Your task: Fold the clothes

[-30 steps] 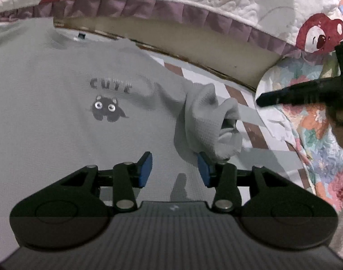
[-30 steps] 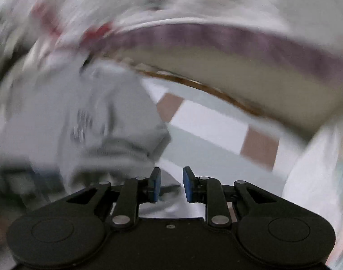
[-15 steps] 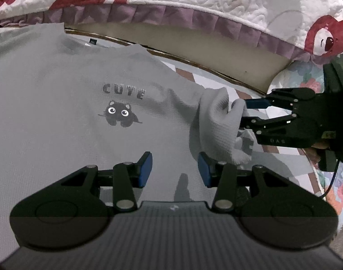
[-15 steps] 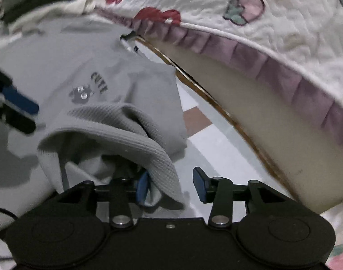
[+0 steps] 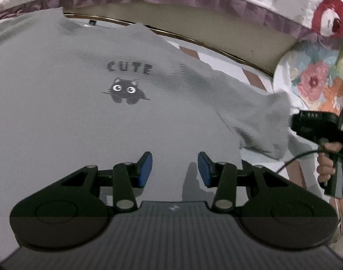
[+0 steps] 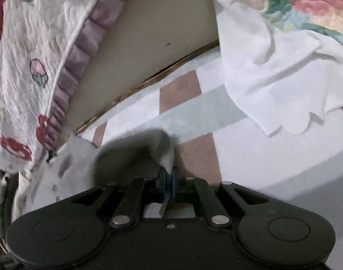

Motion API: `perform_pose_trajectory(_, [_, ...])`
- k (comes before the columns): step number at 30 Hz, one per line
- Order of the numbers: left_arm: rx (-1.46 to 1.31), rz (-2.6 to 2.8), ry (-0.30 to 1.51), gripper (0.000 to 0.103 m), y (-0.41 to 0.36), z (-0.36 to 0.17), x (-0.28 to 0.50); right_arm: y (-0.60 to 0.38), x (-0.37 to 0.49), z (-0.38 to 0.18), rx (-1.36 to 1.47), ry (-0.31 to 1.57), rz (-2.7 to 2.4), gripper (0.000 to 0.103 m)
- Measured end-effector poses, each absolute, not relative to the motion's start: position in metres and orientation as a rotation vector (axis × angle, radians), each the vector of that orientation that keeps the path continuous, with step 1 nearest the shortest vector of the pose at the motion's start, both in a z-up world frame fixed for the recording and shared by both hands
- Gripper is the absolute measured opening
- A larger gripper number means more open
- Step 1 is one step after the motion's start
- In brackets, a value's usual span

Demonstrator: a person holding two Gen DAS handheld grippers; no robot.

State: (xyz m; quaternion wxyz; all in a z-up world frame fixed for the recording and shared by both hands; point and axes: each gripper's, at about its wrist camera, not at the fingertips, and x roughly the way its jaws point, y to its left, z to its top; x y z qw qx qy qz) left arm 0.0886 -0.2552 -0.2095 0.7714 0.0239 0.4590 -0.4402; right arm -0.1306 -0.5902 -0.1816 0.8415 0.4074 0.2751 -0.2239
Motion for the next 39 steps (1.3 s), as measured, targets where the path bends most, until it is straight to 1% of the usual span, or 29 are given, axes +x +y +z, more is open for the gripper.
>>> perform_pose_trajectory(1, [0.056,-0.968,0.993,0.044,-0.257,-0.208,0.087,-0.589,-0.131,-0.179,0.830,0.576,-0.484,0.014])
perform_pose_trajectory(2, [0.060,-0.986,0.991,0.044,-0.259,-0.206,0.085,-0.586,-0.134,-0.172,0.780,0.561,-0.508,0.016])
perform_pose_trajectory(4, [0.087,-1.019,0.990,0.045,-0.266,-0.204,0.081,-0.588,-0.140,-0.164,0.747,0.537,-0.535,0.016])
perform_pose_trajectory(8, [0.181,-1.070,0.992,0.046,-0.284,-0.199,0.070,-0.602,-0.159,-0.151,0.872,0.459,-0.456,0.017])
perform_pose_trajectory(9, [0.194,-1.085,1.000,0.046,-0.288,-0.198,0.070,-0.603,-0.159,-0.149,0.898,0.458,-0.413,0.021])
perform_pose_trajectory(10, [0.198,-1.094,1.009,0.046,-0.291,-0.197,0.071,-0.604,-0.155,-0.147,0.913,0.469,-0.384,0.033])
perform_pose_trajectory(12, [0.212,-1.103,1.020,0.046,-0.299,-0.191,0.082,-0.607,-0.145,-0.143,0.964,0.492,-0.316,0.047])
perform_pose_trajectory(14, [0.236,-1.080,0.991,0.048,-0.305,-0.182,0.102,-0.617,-0.131,-0.145,1.092,0.510,-0.235,0.053])
perform_pose_trajectory(16, [0.284,-1.030,0.937,0.051,-0.315,-0.175,0.131,-0.627,-0.118,-0.148,1.218,0.517,-0.187,0.063])
perform_pose_trajectory(17, [0.331,-0.994,0.896,0.052,-0.322,-0.172,0.149,-0.632,-0.109,-0.150,1.268,0.522,-0.194,0.065])
perform_pose_trajectory(19, [0.445,-0.931,0.803,0.052,-0.337,-0.169,0.177,-0.636,-0.092,-0.154,1.297,0.558,-0.237,0.066])
perform_pose_trajectory(21, [0.540,-0.874,0.733,0.052,-0.353,-0.168,0.208,-0.631,-0.072,-0.152,1.197,0.643,-0.284,0.066])
perform_pose_trajectory(23, [0.502,-0.859,0.769,0.053,-0.365,-0.168,0.237,-0.623,-0.055,-0.152,1.104,0.741,-0.368,0.066])
perform_pose_trajectory(24, [0.459,-0.855,0.804,0.053,-0.370,-0.168,0.252,-0.620,-0.050,-0.154,1.103,0.762,-0.374,0.066])
perform_pose_trajectory(26, [0.299,-0.873,0.917,0.054,-0.374,-0.172,0.277,-0.618,-0.048,-0.166,1.210,0.736,-0.294,0.066])
perform_pose_trajectory(27, [0.248,-0.878,0.947,0.054,-0.378,-0.174,0.285,-0.617,-0.049,-0.175,1.288,0.720,-0.239,0.066])
perform_pose_trajectory(28, [0.252,-0.871,0.932,0.054,-0.383,-0.176,0.288,-0.616,-0.050,-0.180,1.330,0.716,-0.227,0.066])
perform_pose_trajectory(29, [0.279,-0.865,0.910,0.057,-0.390,-0.178,0.288,-0.615,-0.052,-0.185,1.368,0.711,-0.217,0.066])
perform_pose_trajectory(31, [0.335,-0.878,0.889,0.060,-0.403,-0.185,0.288,-0.615,-0.053,-0.182,1.313,0.698,-0.254,0.066])
perform_pose_trajectory(34, [0.422,-0.924,0.908,0.060,-0.422,-0.199,0.286,-0.620,-0.055,-0.170,1.206,0.664,-0.320,0.066])
perform_pose_trajectory(36, [0.478,-0.928,0.905,0.064,-0.433,-0.206,0.281,-0.625,-0.055,-0.169,1.199,0.643,-0.335,0.066])
perform_pose_trajectory(37, [0.487,-0.928,0.895,0.069,-0.435,-0.207,0.280,-0.628,-0.055,-0.170,1.217,0.639,-0.335,0.066])
perform_pose_trajectory(39, [0.500,-0.924,0.878,0.070,-0.438,-0.210,0.278,-0.632,-0.055,-0.176,1.249,0.619,-0.338,0.066])
